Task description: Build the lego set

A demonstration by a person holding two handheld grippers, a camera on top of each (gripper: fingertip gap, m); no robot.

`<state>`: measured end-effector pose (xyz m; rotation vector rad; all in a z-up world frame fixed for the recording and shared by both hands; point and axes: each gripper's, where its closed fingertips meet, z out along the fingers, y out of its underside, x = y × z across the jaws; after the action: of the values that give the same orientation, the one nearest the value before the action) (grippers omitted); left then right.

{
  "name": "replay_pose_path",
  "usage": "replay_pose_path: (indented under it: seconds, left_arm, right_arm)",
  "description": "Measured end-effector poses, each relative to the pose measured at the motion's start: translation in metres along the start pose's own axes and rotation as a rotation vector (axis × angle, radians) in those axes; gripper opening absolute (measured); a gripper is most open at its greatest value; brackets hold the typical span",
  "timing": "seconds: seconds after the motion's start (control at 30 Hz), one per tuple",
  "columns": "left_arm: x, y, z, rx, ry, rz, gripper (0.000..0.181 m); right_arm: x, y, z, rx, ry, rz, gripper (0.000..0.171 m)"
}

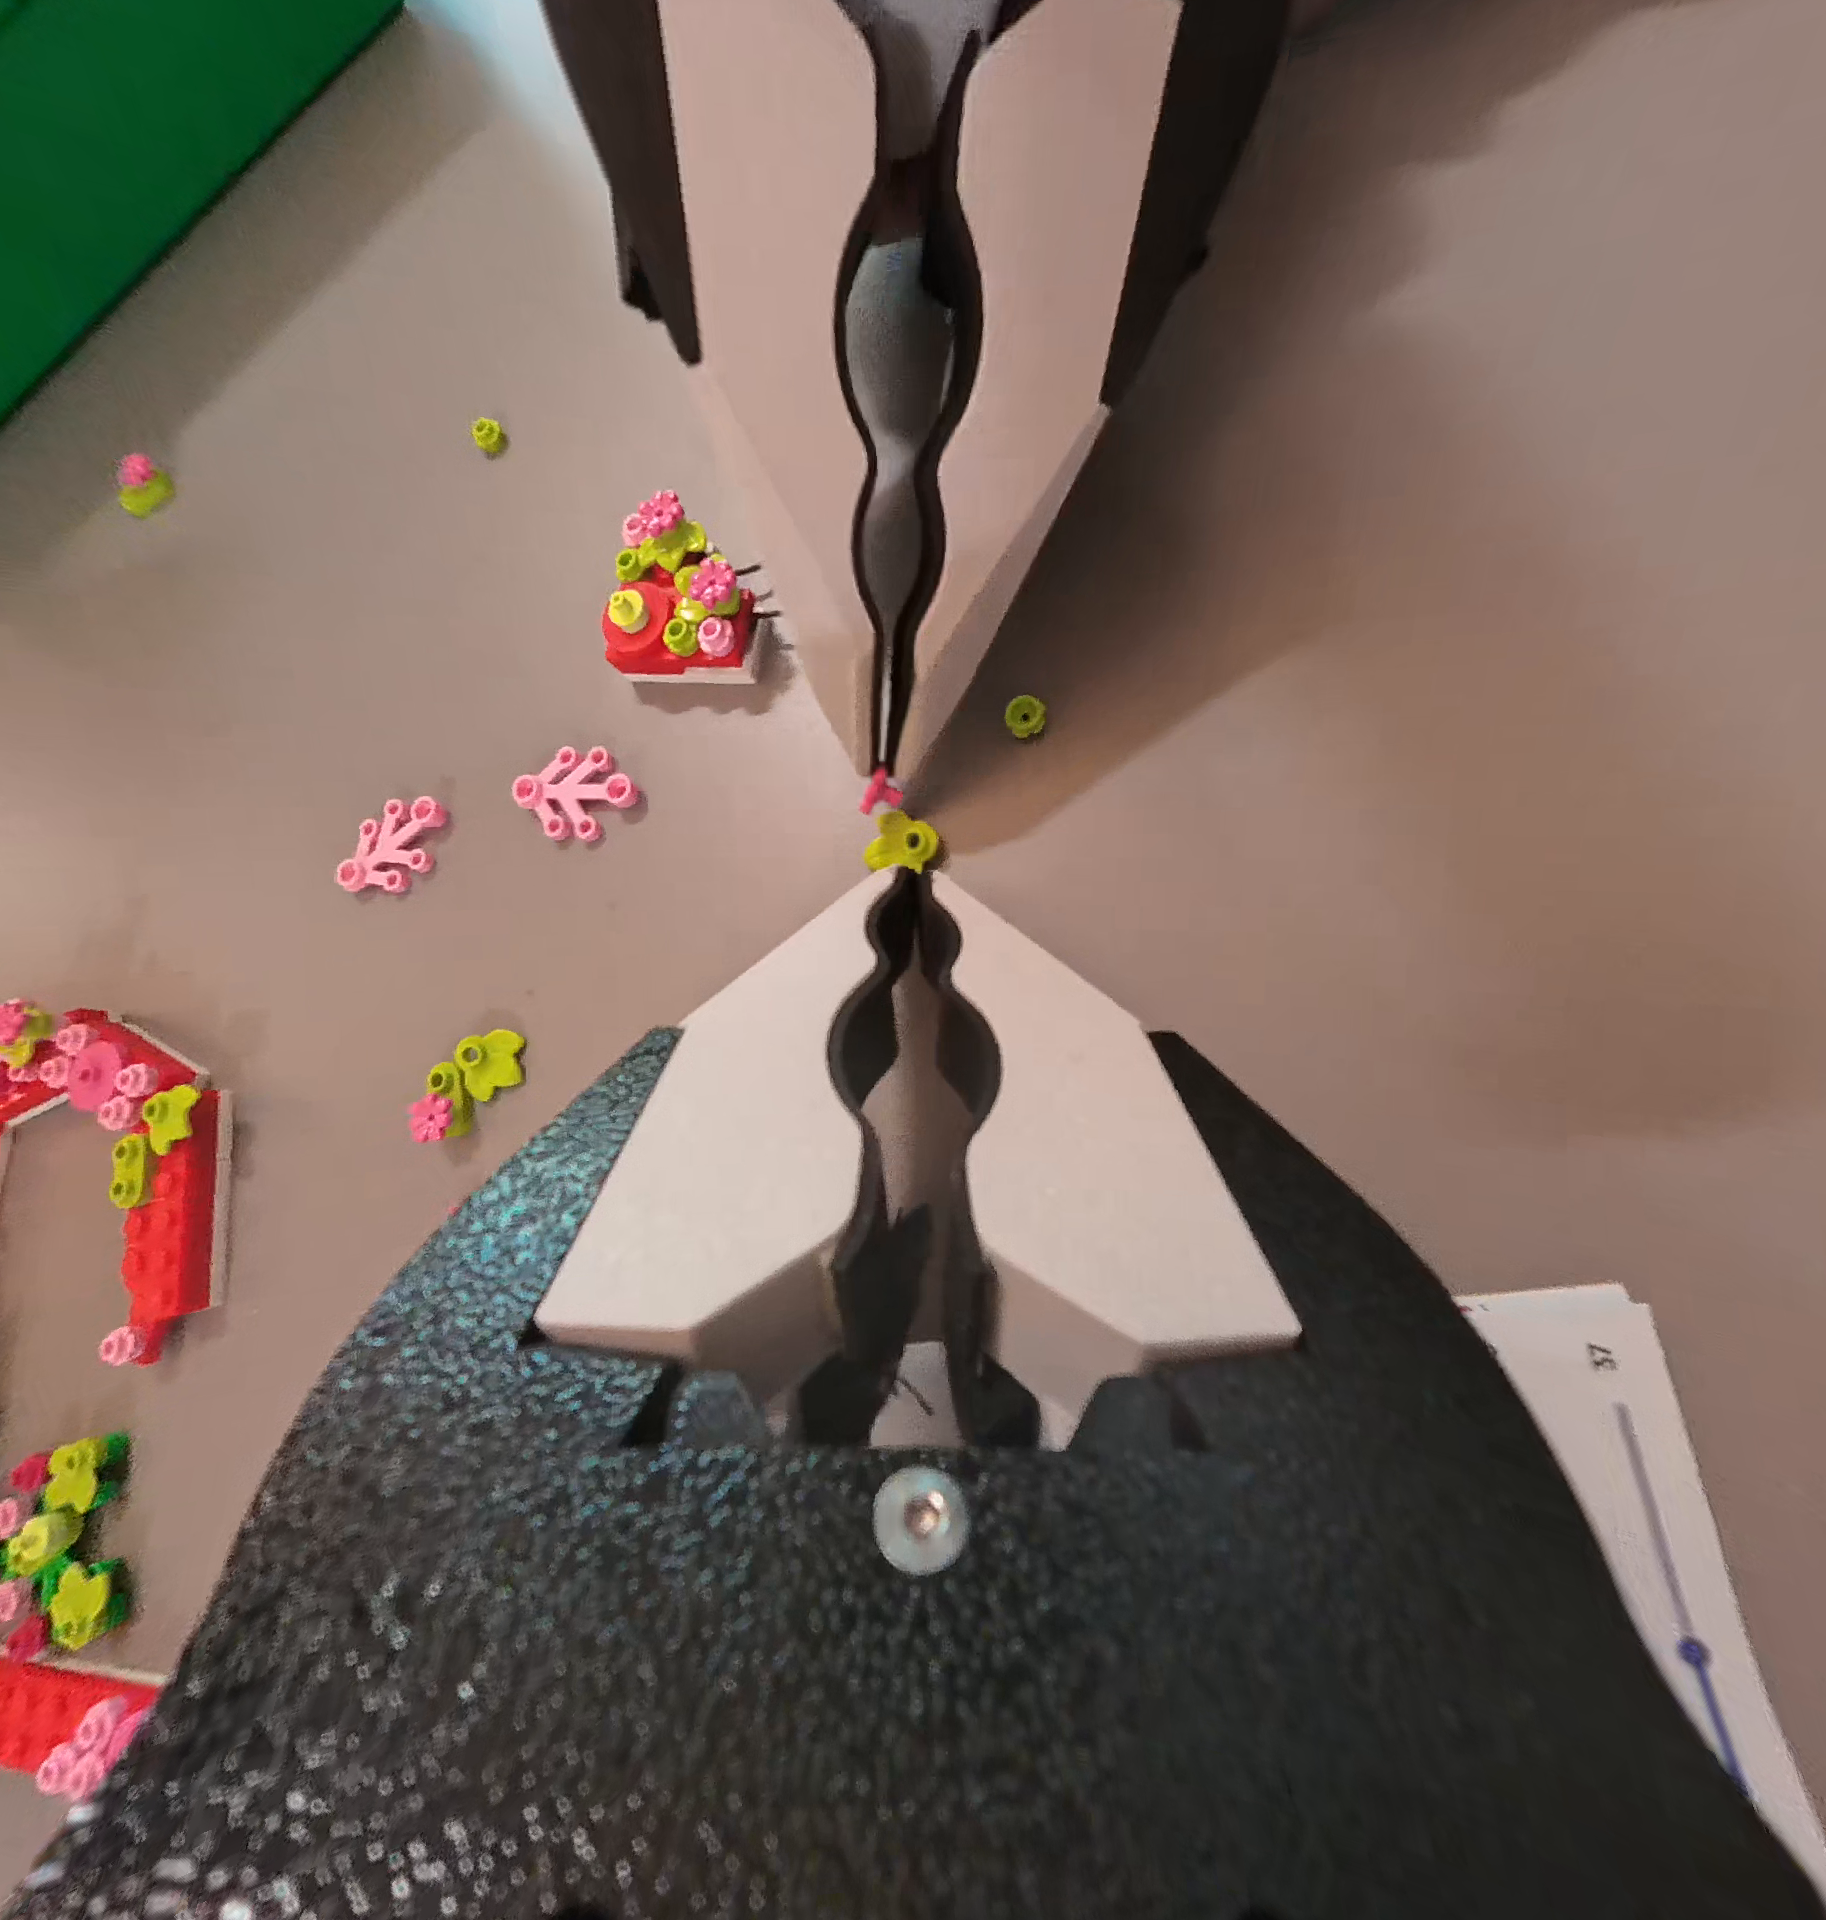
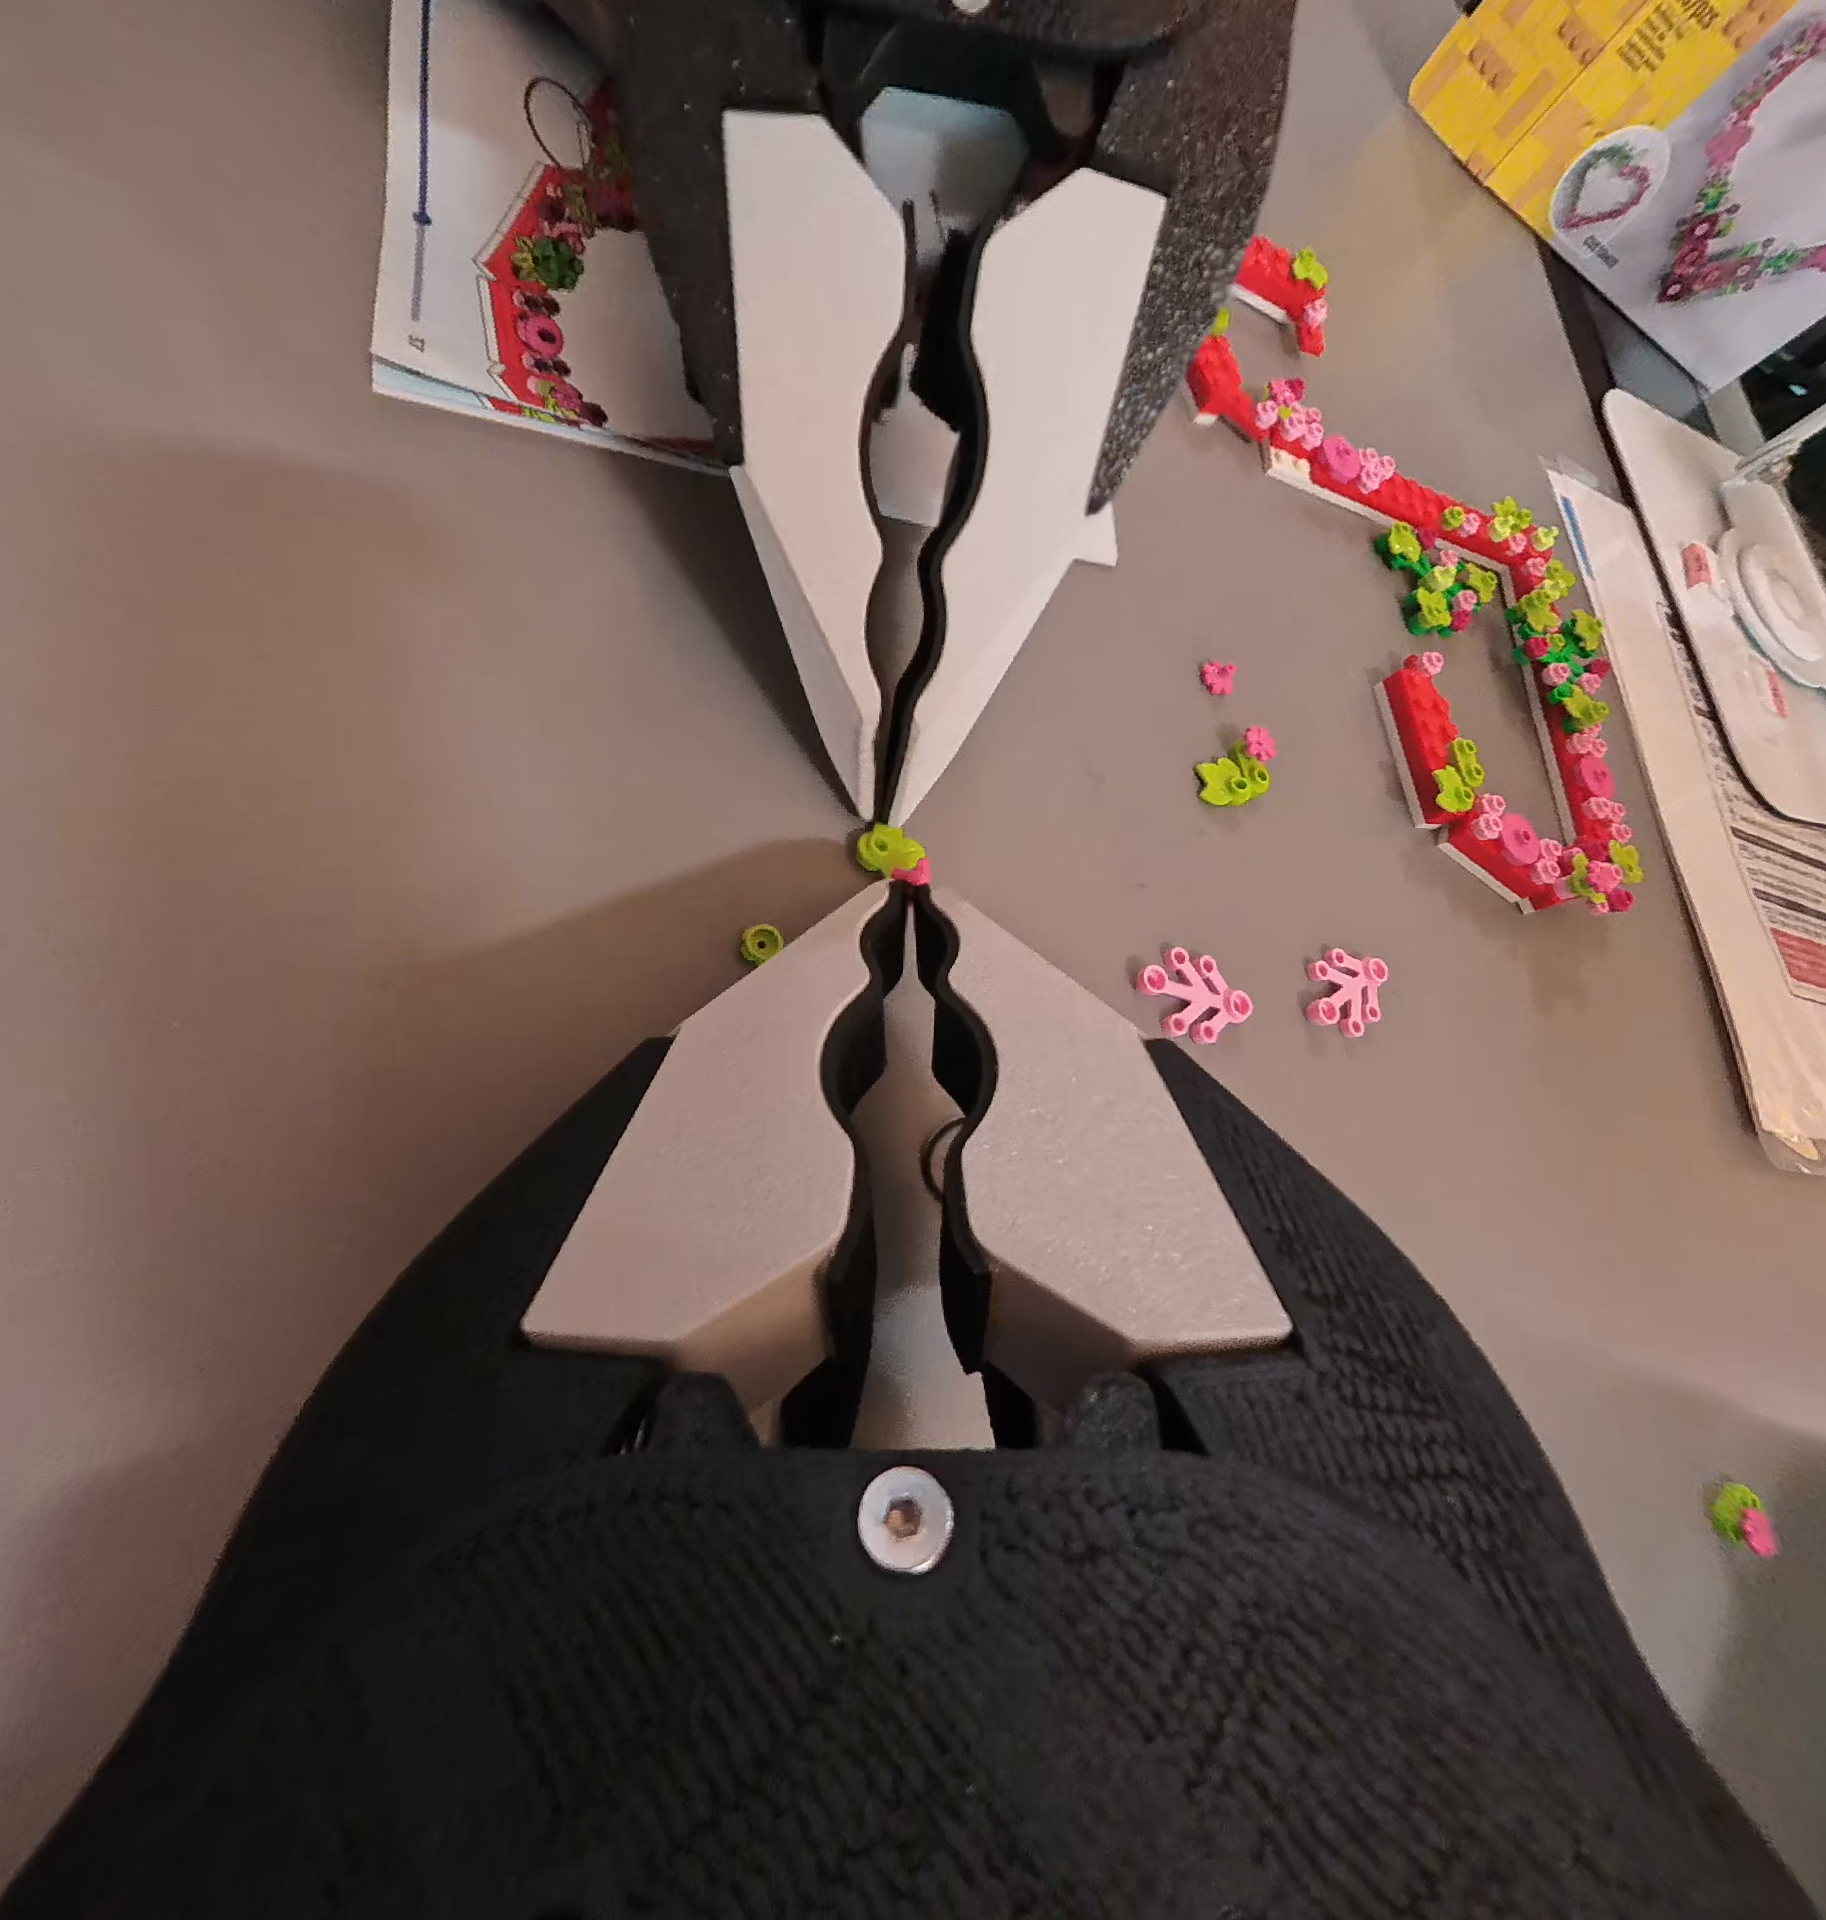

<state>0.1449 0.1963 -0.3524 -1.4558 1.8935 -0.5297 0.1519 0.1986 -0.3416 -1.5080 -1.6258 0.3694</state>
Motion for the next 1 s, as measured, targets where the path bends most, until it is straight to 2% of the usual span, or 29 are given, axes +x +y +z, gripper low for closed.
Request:
replay_pose_path:
  seconds: [0.27,0.47,0.6,1.0]
  left_arm:
    - [0.001,0.0019,-0.0029,0.016,-0.022,0.011,0.0]
    - [0.0022,-0.0029,-0.004,0.05,0.027,-0.106,0.0]
    - [-0.0012,-0.0043,-0.0005,0.051,0.039,-0.138,0.029]
    - [-0.0016,-0.0048,0.0048,0.086,0.192,-0.197,0.024]
  right_arm:
    - [0.0047,0.0027,-0.001,0.003,0.022,0.003,0.0]
    - [0.002,0.0053,-0.0008,-0.017,0.002,0.006,0.0]
    - [0.001,0.0066,-0.0001,-0.024,-0.005,0.008,0.0]
    - [0.0053,0.0048,-0.004,0.001,0.004,0.025,0.0]
